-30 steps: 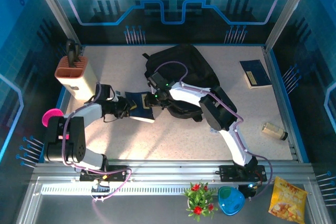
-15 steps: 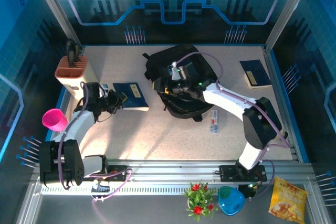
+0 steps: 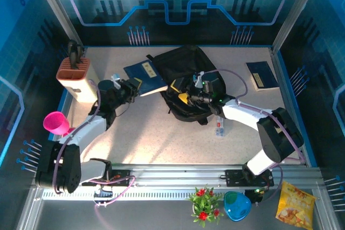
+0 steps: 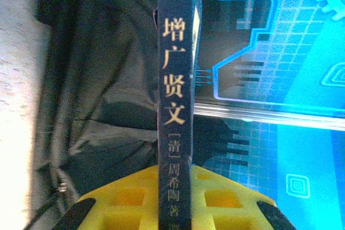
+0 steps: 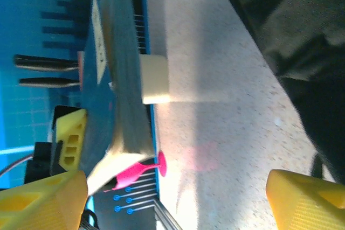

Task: Pack the student bag
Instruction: Pass the book.

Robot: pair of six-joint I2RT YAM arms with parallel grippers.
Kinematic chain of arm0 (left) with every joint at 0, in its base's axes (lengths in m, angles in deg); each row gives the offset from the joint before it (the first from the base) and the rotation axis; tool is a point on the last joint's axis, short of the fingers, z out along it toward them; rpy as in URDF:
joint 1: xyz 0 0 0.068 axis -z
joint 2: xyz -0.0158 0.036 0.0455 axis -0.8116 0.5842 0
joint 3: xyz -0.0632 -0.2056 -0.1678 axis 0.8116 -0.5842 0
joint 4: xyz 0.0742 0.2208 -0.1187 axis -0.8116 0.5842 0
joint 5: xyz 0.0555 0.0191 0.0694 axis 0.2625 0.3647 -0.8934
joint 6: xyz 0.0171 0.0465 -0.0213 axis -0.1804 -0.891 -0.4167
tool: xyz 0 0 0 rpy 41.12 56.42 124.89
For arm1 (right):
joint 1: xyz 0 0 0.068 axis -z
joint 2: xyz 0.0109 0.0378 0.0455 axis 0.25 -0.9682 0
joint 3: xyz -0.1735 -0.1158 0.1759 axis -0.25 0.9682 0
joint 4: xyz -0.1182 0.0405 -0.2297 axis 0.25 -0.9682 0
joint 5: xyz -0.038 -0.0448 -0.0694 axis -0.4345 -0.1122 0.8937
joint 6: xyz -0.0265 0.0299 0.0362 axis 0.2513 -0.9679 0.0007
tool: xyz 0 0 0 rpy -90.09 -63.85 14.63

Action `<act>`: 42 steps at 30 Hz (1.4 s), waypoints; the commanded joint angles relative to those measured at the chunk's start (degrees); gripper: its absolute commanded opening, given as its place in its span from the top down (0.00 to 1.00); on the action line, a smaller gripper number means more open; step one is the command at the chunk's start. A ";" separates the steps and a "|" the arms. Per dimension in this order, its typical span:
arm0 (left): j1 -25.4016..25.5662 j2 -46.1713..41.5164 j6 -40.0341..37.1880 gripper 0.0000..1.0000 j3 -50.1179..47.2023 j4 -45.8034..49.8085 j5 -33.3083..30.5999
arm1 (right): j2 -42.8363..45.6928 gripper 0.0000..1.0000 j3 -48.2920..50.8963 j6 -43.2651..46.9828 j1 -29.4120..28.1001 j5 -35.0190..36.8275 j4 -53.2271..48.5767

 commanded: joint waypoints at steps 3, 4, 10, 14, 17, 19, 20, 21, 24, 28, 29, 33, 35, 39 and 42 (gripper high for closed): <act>7.45 3.28 4.32 1.00 3.24 -8.39 -13.19 | 1.78 0.13 1.02 -7.01 -3.44 7.93 8.54; 8.51 3.81 4.39 1.00 3.49 -8.70 -14.32 | 1.82 0.13 0.98 -7.57 -4.11 9.48 8.06; 12.43 6.60 6.02 1.00 3.82 -11.04 -17.88 | 0.65 0.14 0.53 -11.26 -7.08 17.40 6.87; 13.74 7.31 5.90 1.00 4.24 -11.83 -18.92 | -0.64 0.21 0.03 -13.52 -8.09 20.23 5.96; 14.19 7.60 5.24 1.00 4.75 -12.11 -19.09 | -2.66 0.28 -1.88 -14.89 -8.59 19.91 8.39; 14.35 7.68 4.65 1.00 5.11 -11.96 -19.19 | -4.22 0.34 -2.59 -15.31 -8.73 18.96 10.56; 14.49 7.68 4.45 1.00 5.30 -11.83 -19.21 | -5.03 0.37 -2.96 -15.68 -8.84 18.27 11.67; 14.46 7.77 4.35 1.00 5.46 -11.82 -19.28 | -5.90 0.40 -3.21 -16.13 -8.87 17.69 12.91; 14.66 8.03 3.75 1.00 5.90 -11.61 -19.31 | -7.51 0.48 -3.09 -16.84 -9.29 17.45 16.28; 14.63 8.65 3.76 1.00 6.34 -11.60 -19.20 | -8.11 0.59 -2.72 -16.99 -9.49 18.02 17.34; 14.62 8.74 3.67 1.00 6.43 -11.44 -19.20 | -8.22 0.62 -2.63 -16.98 -9.40 18.09 17.80; 14.67 8.56 3.04 1.00 7.05 -9.08 -19.52 | -8.16 0.74 -2.29 -16.44 -9.10 18.35 17.97; 14.61 8.40 2.51 0.96 7.24 -8.38 -19.67 | -7.71 0.81 -2.11 -15.40 -8.83 18.62 17.69; 14.66 7.33 -0.61 0.73 7.94 -3.75 -19.66 | -5.02 0.89 -1.47 -10.92 -7.64 19.29 15.00; 14.95 5.47 -6.98 0.53 10.07 6.26 -20.74 | -1.27 0.92 -0.61 -5.81 -5.82 20.25 12.23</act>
